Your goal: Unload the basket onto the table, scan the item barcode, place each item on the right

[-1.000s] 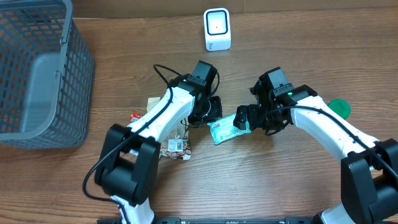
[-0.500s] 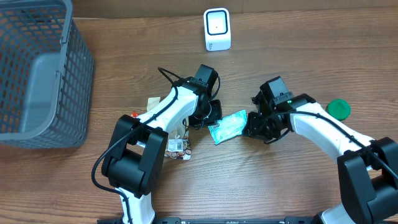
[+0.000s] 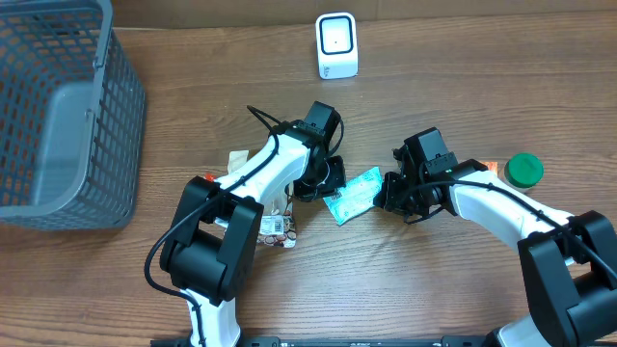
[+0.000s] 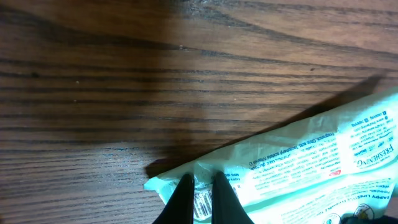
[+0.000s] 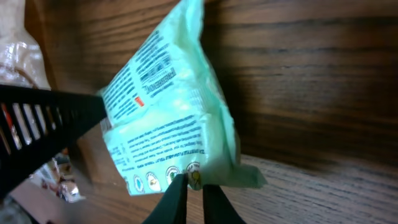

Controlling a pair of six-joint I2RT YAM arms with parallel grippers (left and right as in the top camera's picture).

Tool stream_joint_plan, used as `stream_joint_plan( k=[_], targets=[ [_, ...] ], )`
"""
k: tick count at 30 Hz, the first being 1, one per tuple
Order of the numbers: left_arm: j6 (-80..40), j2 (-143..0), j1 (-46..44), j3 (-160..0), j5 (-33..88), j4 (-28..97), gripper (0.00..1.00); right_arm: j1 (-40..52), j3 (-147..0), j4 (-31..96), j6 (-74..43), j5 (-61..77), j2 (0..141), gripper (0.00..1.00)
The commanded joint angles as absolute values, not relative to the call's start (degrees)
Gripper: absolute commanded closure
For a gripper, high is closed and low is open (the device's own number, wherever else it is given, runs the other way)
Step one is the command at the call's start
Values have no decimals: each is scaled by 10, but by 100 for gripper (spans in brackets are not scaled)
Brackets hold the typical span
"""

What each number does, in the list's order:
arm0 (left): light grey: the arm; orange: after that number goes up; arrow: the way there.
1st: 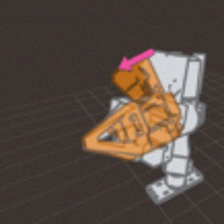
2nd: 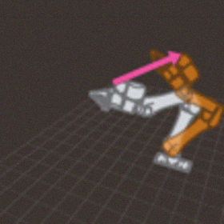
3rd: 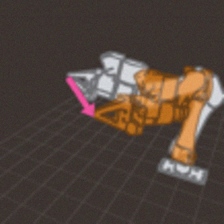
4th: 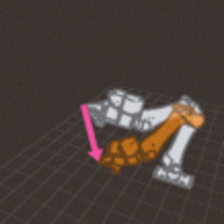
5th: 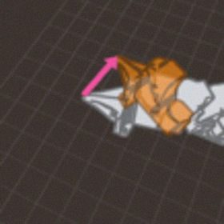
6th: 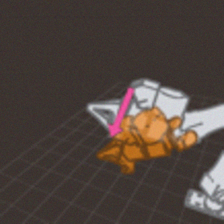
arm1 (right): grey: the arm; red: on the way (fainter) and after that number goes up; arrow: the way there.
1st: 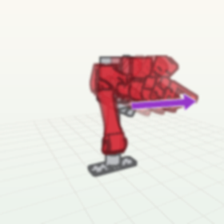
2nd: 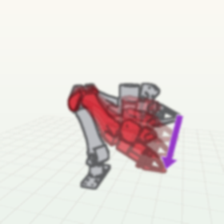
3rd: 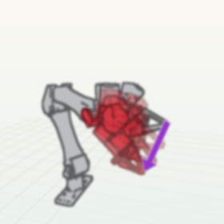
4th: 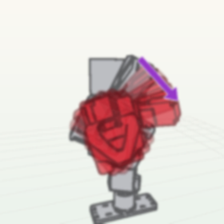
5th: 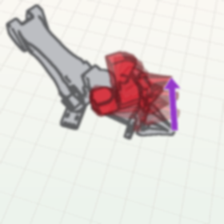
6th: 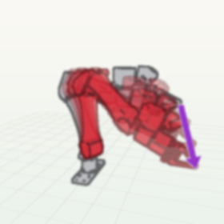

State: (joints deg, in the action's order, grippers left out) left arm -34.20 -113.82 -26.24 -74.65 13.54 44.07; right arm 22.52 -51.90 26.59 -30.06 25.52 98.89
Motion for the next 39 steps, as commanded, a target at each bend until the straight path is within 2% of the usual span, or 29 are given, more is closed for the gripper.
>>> stream_joint_plan(
  k=[1, 7, 22, 31, 39],
  targets=[
    [-350, -1172, -270, -740, 131, 443, 96, 220, -540, 278, -304, 316, 981, 91],
    [-349, -1172, -270, -740, 131, 442, 96, 219, -588, 301, -300, 324, 976, 88],
    [-349, -1172, -270, -740, 131, 439, 95, 222, -554, 283, -303, 255, 992, 84],
    [-349, -1172, -270, -740, 131, 435, 94, 222, -544, 272, -322, 220, 1052, 84],
    [-347, -1172, -270, -740, 131, 437, 94, 218, -553, 308, -330, 221, 1061, 84]
  ],
)
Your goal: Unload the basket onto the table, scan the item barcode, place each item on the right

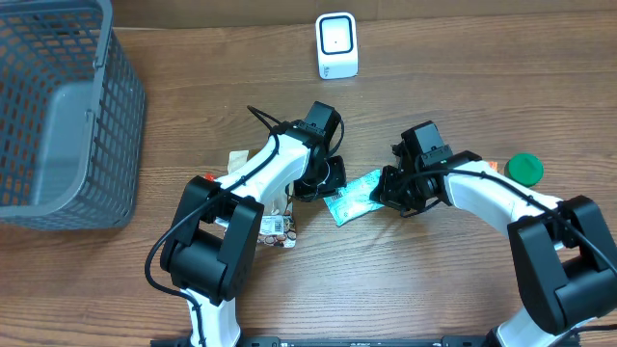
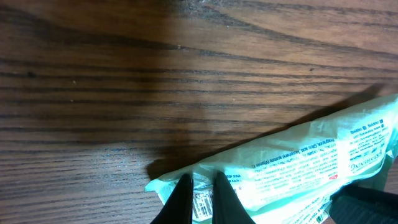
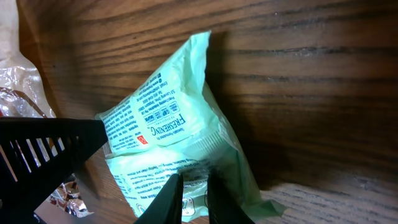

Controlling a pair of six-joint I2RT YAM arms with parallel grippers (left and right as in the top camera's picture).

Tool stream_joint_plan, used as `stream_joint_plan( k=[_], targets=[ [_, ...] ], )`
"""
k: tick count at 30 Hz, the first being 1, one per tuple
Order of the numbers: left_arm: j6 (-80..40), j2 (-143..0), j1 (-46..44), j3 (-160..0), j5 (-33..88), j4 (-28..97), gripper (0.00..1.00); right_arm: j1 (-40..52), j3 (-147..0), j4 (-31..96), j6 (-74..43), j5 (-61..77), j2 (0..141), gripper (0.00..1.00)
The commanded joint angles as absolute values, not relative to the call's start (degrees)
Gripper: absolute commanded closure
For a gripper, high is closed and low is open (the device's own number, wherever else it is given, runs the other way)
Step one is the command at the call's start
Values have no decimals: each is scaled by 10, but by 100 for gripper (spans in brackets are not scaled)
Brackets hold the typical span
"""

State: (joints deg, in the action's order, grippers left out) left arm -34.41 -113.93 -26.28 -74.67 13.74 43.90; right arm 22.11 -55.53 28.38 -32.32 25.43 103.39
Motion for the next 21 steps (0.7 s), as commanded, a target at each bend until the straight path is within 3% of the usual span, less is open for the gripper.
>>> stream_joint_plan(
  k=[1, 12, 21],
  targets=[
    [-347, -1172, -270, -740, 131, 437, 95, 215, -562, 330, -327, 216, 1061, 82],
    [-347, -1172, -270, -740, 131, 436, 94, 209, -646, 438, -227, 194, 1061, 76],
    [-296, -1167, -259, -775, 164, 484, 96, 208, -669, 455, -224, 215, 1061, 69]
  ],
)
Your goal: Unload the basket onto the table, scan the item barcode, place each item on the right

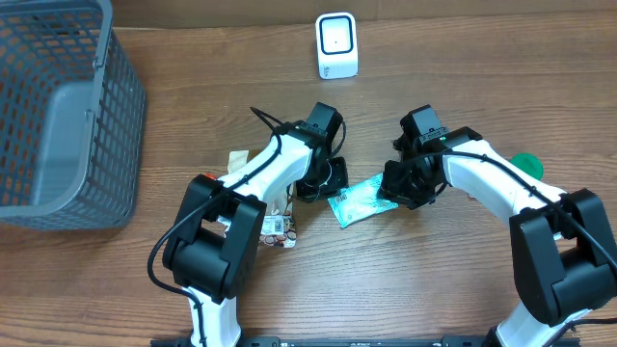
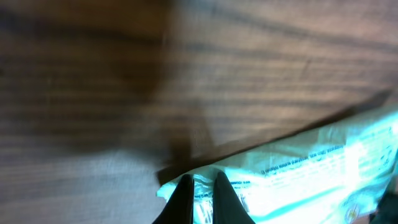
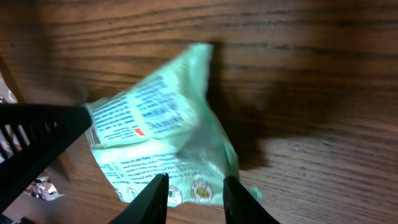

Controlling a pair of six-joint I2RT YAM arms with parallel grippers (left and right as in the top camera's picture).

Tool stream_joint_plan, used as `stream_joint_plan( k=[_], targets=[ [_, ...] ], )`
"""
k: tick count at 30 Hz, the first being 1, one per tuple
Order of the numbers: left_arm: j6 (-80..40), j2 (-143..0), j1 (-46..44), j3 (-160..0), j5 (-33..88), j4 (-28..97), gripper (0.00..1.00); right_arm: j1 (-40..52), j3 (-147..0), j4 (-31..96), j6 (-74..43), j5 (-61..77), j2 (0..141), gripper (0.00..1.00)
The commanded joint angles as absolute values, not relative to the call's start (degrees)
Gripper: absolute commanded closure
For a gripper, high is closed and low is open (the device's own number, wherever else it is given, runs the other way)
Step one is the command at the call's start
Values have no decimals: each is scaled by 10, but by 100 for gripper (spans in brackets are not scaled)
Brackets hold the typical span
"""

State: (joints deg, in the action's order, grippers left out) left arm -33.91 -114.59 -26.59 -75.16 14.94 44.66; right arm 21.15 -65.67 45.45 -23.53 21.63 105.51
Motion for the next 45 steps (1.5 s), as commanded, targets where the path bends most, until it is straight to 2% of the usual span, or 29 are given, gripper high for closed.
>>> stream_joint_plan(
  k=[1, 8, 9, 13, 22, 28, 33, 39, 45],
  targets=[
    [-285, -1164, -254, -795, 158, 514, 96, 208, -669, 455, -224, 215, 1061, 68],
    [-283, -1134, -252, -906, 119, 644, 95, 208, -669, 449, -224, 215, 1061, 65],
    [-283, -1133, -257, -909, 122, 646, 93, 208, -669, 449, -224, 215, 1061, 64],
    [-283, -1138, -282, -895, 125, 653, 73, 208, -669, 449, -224, 215, 1061, 62],
    [-308, -1141, -317, -807, 129, 586, 60, 208, -669, 443, -224, 215, 1061, 56],
    [-311, -1141, -303, -769, 130, 540, 73, 208, -669, 445, -224, 214, 1061, 56],
    [-312, -1141, -303, -754, 118, 513, 74, 208, -669, 445, -224, 215, 1061, 55],
    [-311, -1141, -295, -754, 79, 489, 78, 208, -672, 445, -223, 215, 1061, 43],
    [-311, -1141, -295, -754, 68, 470, 78, 208, -693, 450, -202, 215, 1061, 40]
  ],
)
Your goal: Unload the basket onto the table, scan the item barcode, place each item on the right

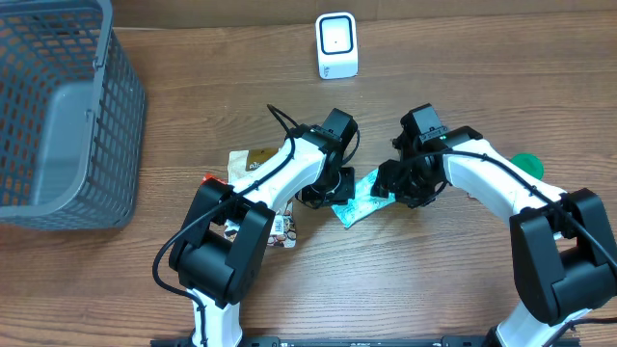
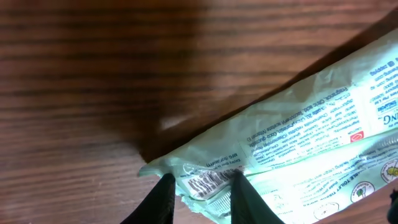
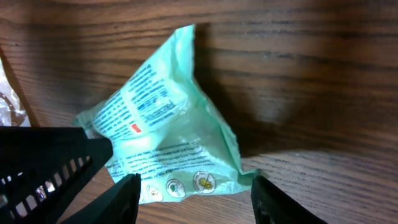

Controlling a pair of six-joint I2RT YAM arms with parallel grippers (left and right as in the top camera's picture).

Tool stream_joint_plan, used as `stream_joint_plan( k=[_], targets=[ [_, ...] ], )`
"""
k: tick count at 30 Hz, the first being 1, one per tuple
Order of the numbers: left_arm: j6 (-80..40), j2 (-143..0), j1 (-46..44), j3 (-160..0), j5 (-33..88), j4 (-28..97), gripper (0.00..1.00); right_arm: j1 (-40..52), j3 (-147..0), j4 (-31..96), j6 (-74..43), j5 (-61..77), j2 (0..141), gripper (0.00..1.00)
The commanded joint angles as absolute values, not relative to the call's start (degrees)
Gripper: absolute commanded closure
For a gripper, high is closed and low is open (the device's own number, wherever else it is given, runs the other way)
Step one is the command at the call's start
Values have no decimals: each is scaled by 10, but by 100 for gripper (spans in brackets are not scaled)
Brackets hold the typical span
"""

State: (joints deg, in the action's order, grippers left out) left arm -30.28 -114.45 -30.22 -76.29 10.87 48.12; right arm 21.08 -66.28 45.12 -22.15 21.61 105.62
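Observation:
The mint-green wipes packet (image 1: 355, 200) lies on the wooden table between both arms, printed side up. Its barcode (image 2: 204, 182) is at the left end. My left gripper (image 1: 331, 189) is open; its black fingers (image 2: 163, 198) straddle the barcode end (image 2: 202, 199). At the packet's right end my right gripper (image 1: 390, 186) stands wide open, and the packet's lower edge (image 3: 199, 183) lies between its fingers (image 3: 124, 200). A white scanner (image 1: 336, 45) stands upright at the back of the table.
A grey wire basket (image 1: 58, 106) fills the far left. A brown packet (image 1: 253, 162) and small wrapped items (image 1: 276, 228) lie under the left arm. A green round cap (image 1: 526, 170) sits behind the right arm.
The left gripper's fingers, close together on the packet's end before, now stand apart with the barcode showing between them. The right gripper's fingers are spread wider. The left wrist sits further right.
At first both grippers were shut on opposite ends of the green packet. The right gripper's fingers then stood a little apart, and wider again at the last moment, while the left stayed shut. Now both are open and the packet rests on the table.

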Motion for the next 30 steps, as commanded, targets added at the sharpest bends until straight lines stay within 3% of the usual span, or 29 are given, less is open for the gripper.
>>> stream_joint_plan(
  k=[1, 10, 13, 23, 27, 30],
  targets=[
    [-311, -1141, -295, -754, 68, 467, 78, 208, -696, 451, -196, 215, 1061, 38],
    [-309, -1141, -283, -757, 57, 456, 78, 183, -699, 465, -175, 187, 1061, 28],
    [-292, -1141, -266, -779, 74, 472, 70, 175, -697, 471, -174, 184, 1061, 27],
    [-271, -1141, -238, -862, 123, 565, 67, 173, -697, 475, -164, 184, 1061, 25],
    [-274, -1141, -249, -859, 137, 590, 60, 173, -697, 478, -164, 184, 1061, 18],
    [-285, -1141, -257, -842, 138, 579, 60, 173, -697, 477, -164, 185, 1061, 18]
  ],
)
